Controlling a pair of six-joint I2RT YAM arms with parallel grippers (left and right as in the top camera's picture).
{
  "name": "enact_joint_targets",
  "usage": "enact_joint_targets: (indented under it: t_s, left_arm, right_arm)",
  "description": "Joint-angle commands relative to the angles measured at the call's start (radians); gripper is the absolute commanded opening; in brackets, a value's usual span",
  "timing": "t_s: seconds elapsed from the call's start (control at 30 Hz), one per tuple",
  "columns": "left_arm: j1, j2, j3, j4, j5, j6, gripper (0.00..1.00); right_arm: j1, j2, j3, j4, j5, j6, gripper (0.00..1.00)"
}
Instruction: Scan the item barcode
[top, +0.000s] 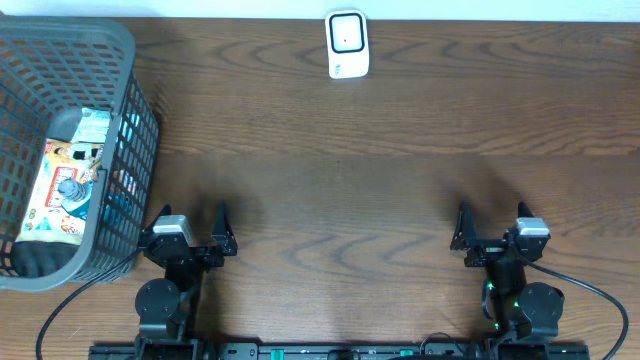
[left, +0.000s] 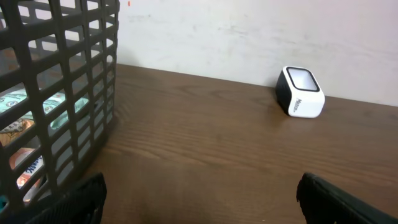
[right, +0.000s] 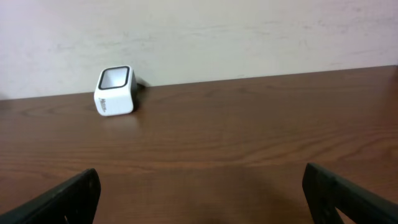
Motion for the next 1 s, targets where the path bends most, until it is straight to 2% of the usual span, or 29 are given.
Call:
enact_joint_targets:
  t_s: [0.0,0.77,0.87,0.9,0.97]
  left_arm:
    - [0.003,0.002,-0.028,-0.017,-0.016,-0.005,0.98]
    - [0.003,0.002,-0.027,0.002,-0.051,-0.003,0.98]
    - [0.003,0.002,-0.023,0.058,0.119,-0.031,0.98]
    - [0.003,0.002,-0.016,0.098,0.252,-0.031,0.98]
    - [0.003,0.002,-0.002,0.134,0.404,-0.033,0.98]
  right_arm:
    - [-0.008,-0.005,-0.002,-0.004,0.004,-0.006,0.99]
    - [-0.008,-0.005,-0.002,-0.004,0.004,-0.006,0.99]
    - [-0.008,-0.005,-0.002,-0.004,0.004,-0.006,0.99]
    - [-0.009,-0.005,-0.002,-0.004,0.004,-0.006,0.99]
    - [-0.009,-0.005,-0.002,-0.004,0.004,-0.006,0.99]
